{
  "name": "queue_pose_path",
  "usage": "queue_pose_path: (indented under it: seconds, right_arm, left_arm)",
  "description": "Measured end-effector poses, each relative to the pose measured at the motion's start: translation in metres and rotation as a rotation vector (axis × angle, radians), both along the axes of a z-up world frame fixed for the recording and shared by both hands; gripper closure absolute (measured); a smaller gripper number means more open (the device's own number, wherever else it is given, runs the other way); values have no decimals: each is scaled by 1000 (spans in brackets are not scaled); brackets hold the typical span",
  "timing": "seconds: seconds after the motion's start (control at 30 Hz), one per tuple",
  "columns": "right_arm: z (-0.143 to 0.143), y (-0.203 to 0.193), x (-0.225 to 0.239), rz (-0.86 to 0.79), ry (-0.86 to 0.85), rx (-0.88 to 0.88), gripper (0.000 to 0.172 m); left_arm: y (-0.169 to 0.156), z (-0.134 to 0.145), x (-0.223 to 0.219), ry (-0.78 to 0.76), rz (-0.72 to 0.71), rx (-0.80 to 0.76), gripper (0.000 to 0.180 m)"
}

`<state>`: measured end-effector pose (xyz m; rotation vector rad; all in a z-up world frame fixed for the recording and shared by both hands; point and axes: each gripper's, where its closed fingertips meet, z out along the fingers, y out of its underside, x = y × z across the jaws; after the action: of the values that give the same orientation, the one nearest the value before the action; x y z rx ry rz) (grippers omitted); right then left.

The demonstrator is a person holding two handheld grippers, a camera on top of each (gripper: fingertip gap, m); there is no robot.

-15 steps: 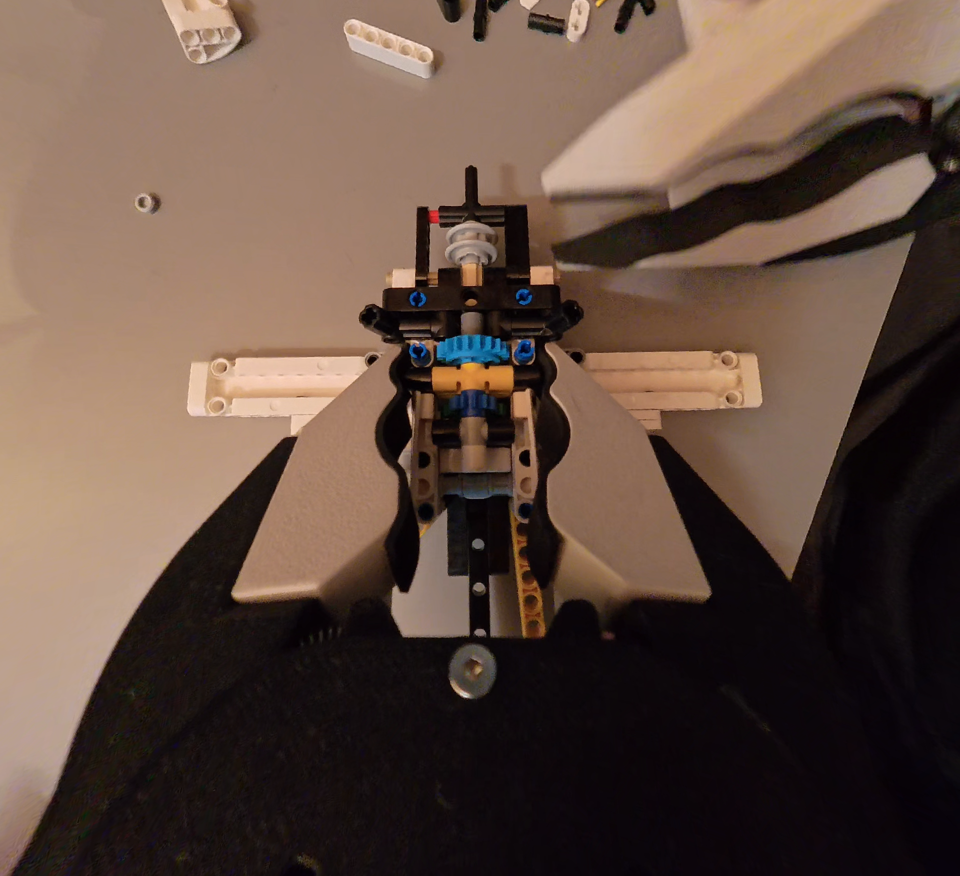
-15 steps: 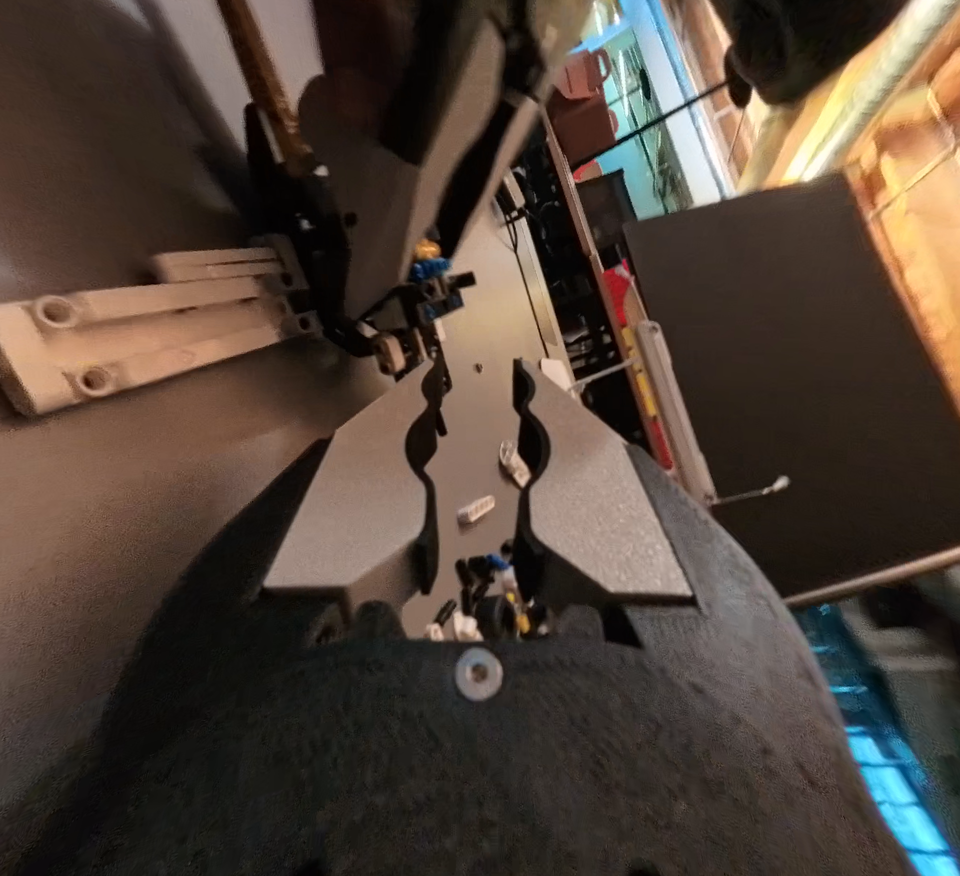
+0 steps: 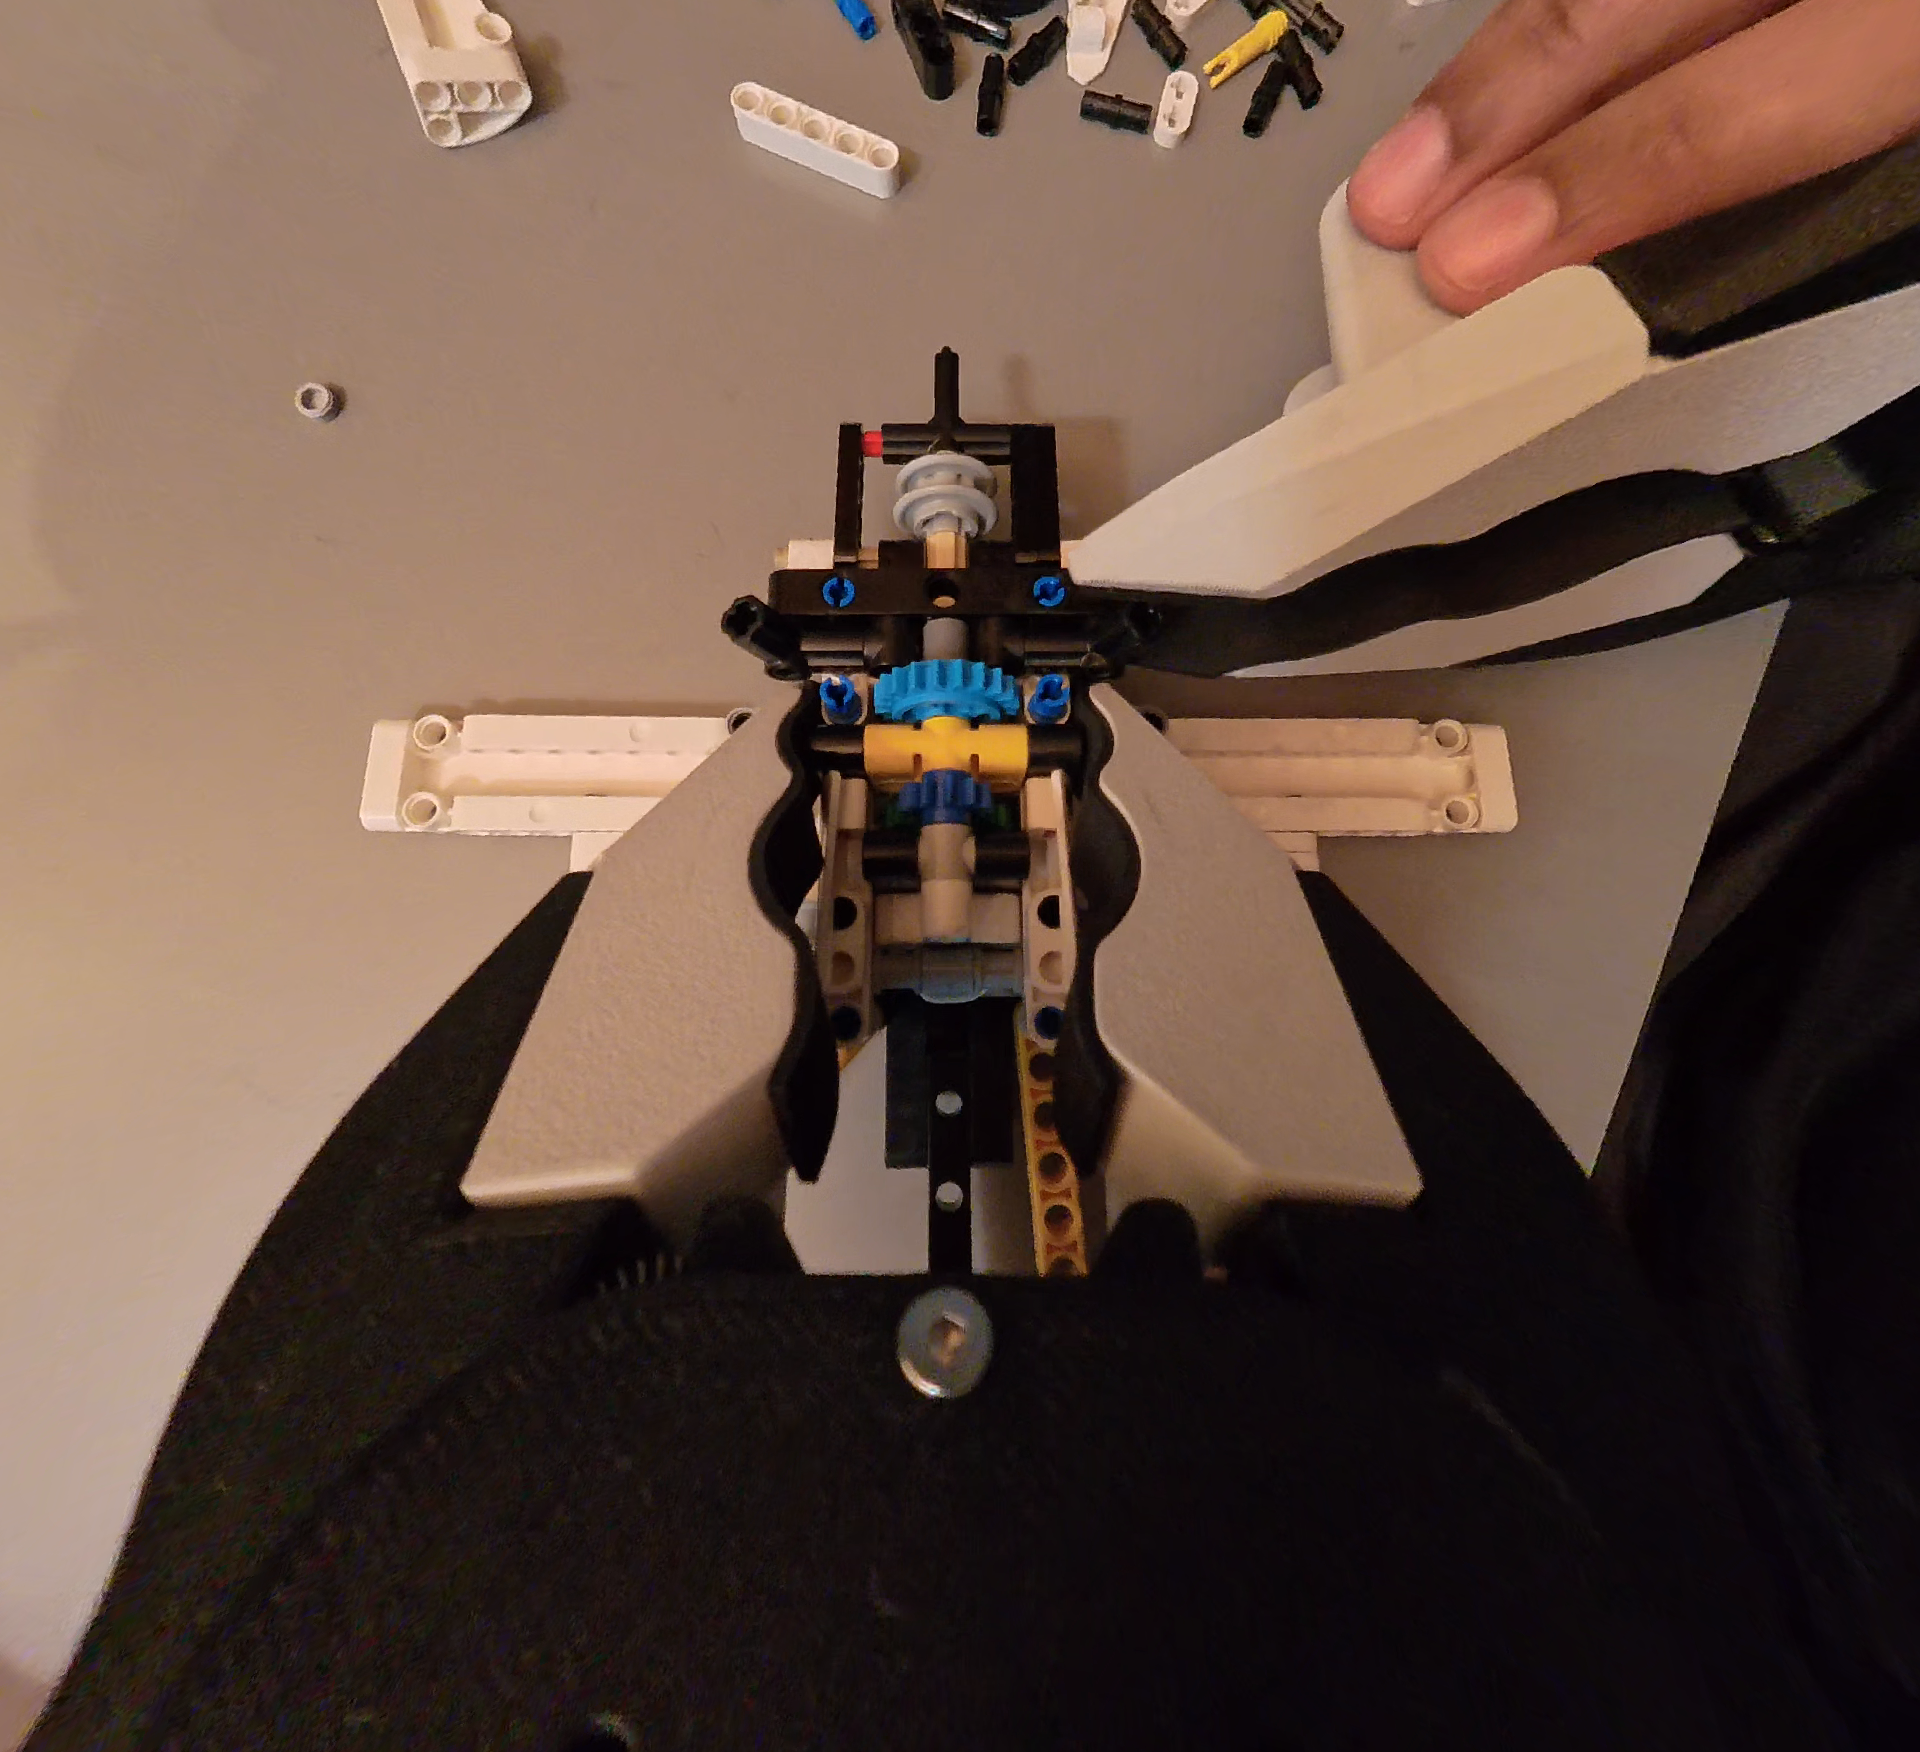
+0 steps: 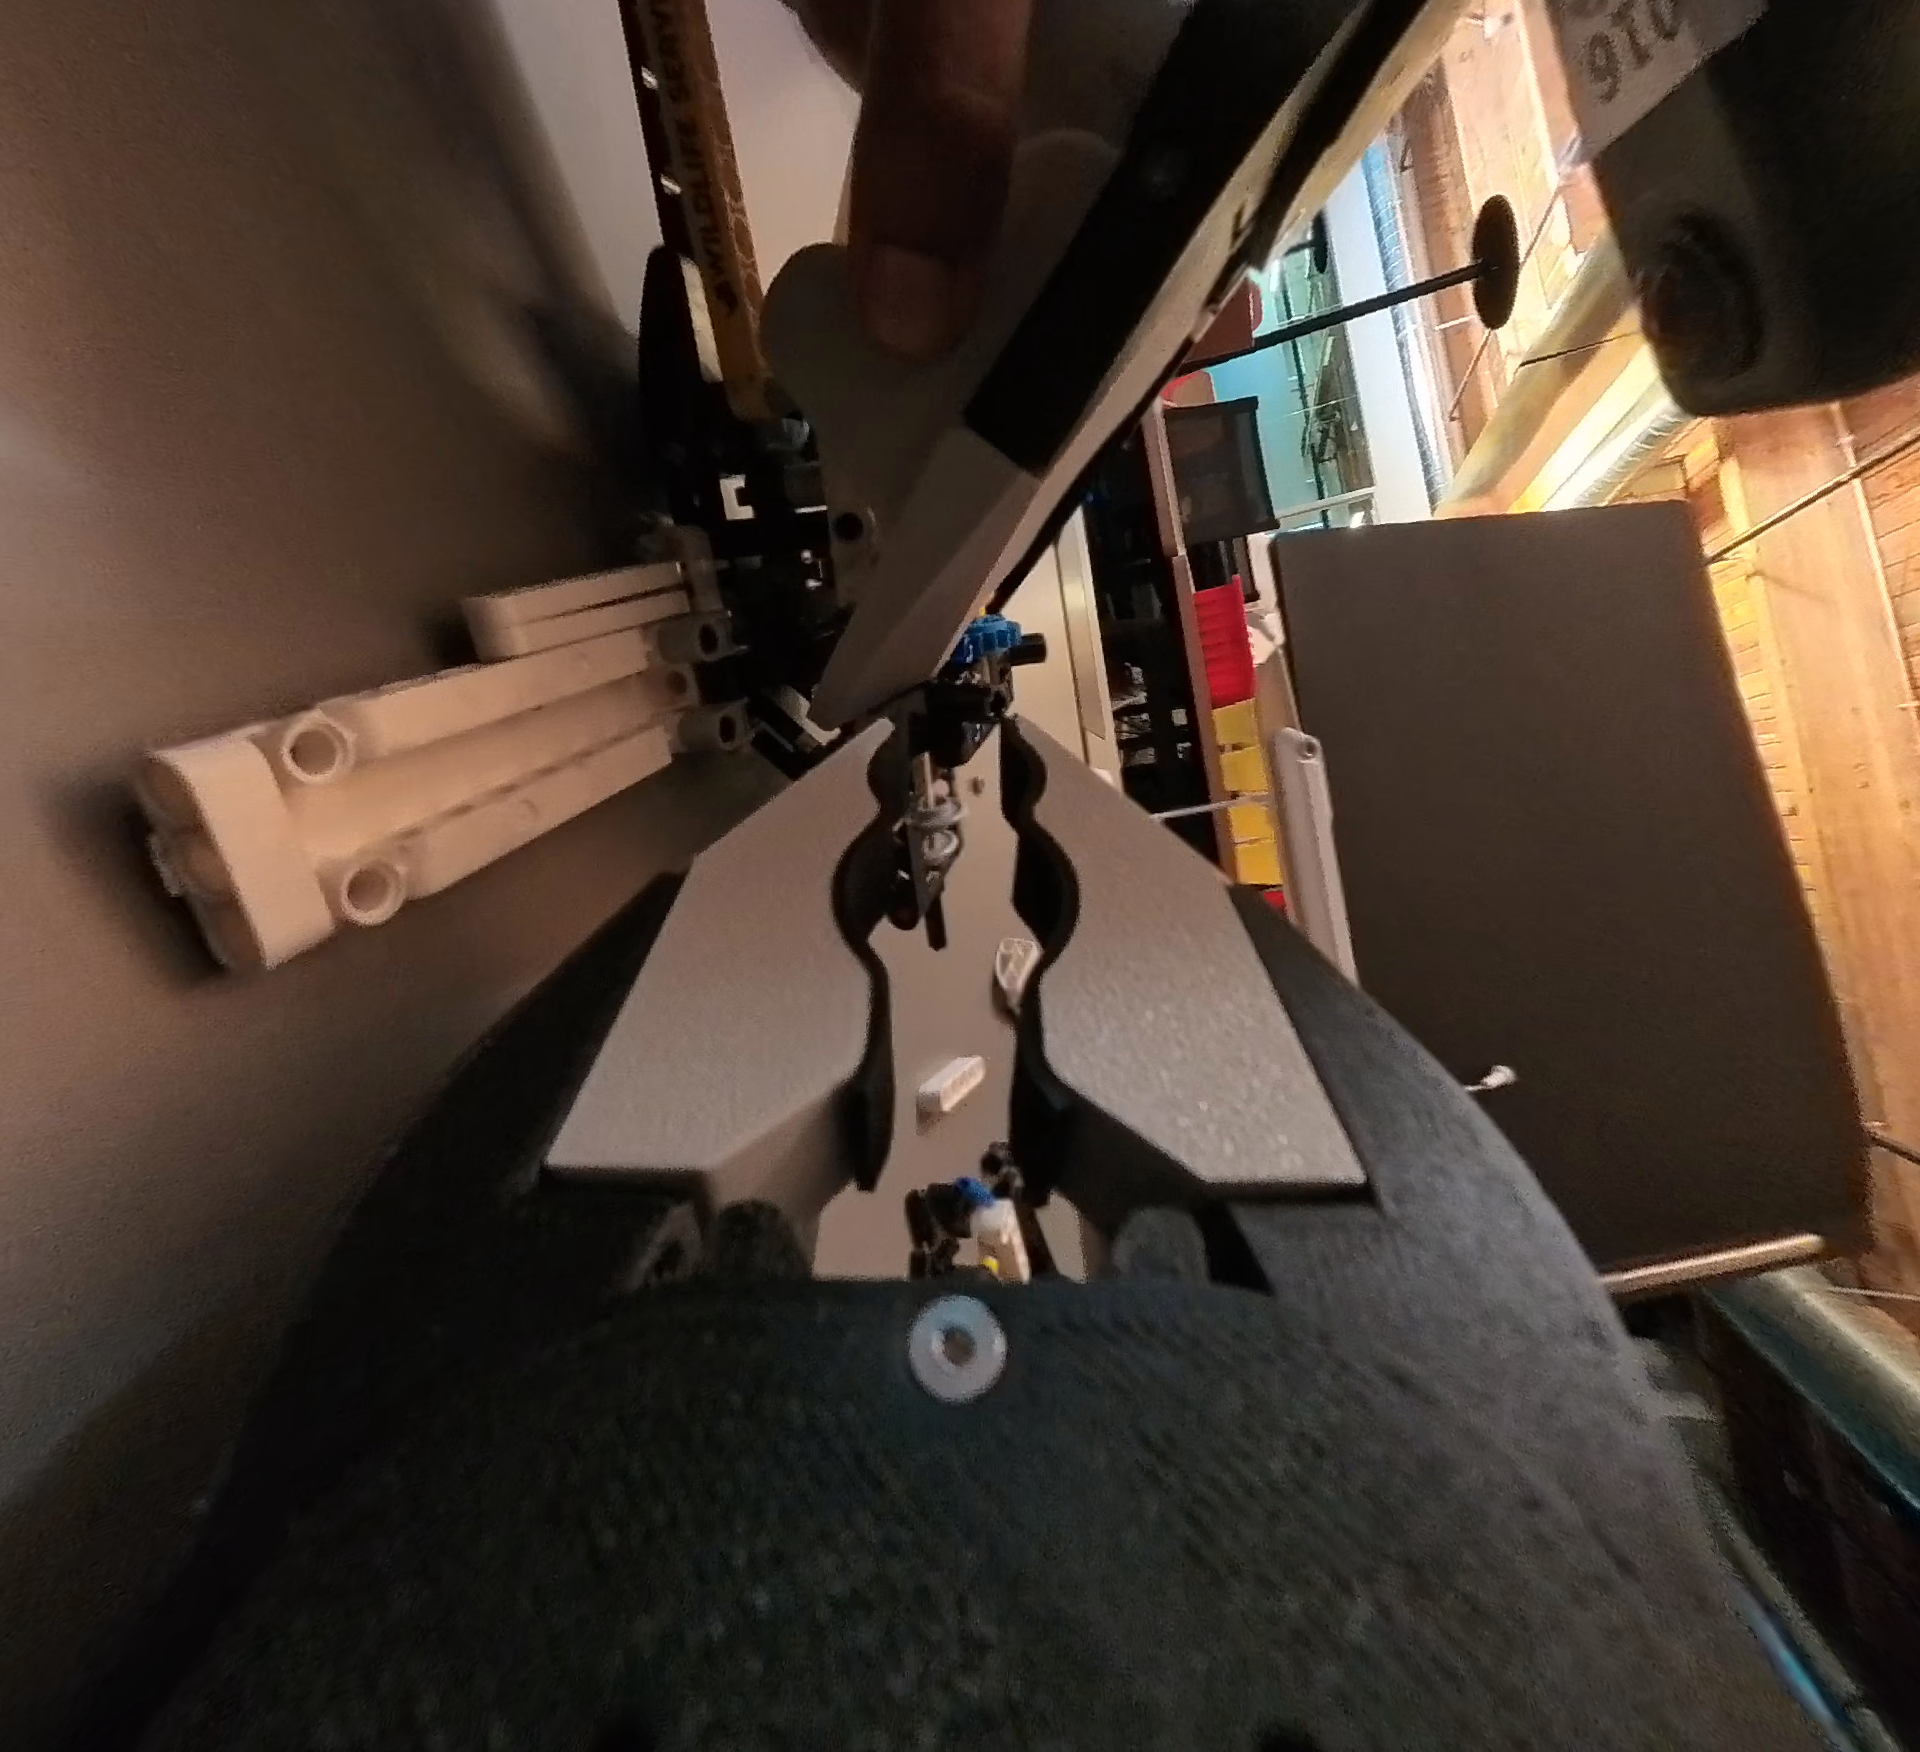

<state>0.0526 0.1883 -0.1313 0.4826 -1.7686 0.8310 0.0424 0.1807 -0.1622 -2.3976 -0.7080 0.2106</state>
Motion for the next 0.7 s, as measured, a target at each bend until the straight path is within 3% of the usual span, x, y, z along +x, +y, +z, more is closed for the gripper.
queue_pose_path:
  seconds: [0.17,0.3,0.43,0.5,0.6,0.7]
  right_arm:
    - [0,0,-5,-42,53,19,157]
    - [0,1,-6,-76,-8,13,160]
    - [4,7,-9,-113,-2,5,164]
    - [54,19,-13,-130,140,-208,172]
    - [67,23,-32,-170,-48,-282,172]
    - [42,14,-25,-72,-187,-268,172]
  left_arm:
    - [0,0,-1,12,8,-12,134]
    - [0,-1,-2,21,17,-5,133]
    - [-1,-2,-8,37,96,-11,132]
    - [0,-2,-7,59,82,-24,132]
    - [1,-1,-7,39,81,1,132]
    - [1,-1,-7,30,75,24,132]
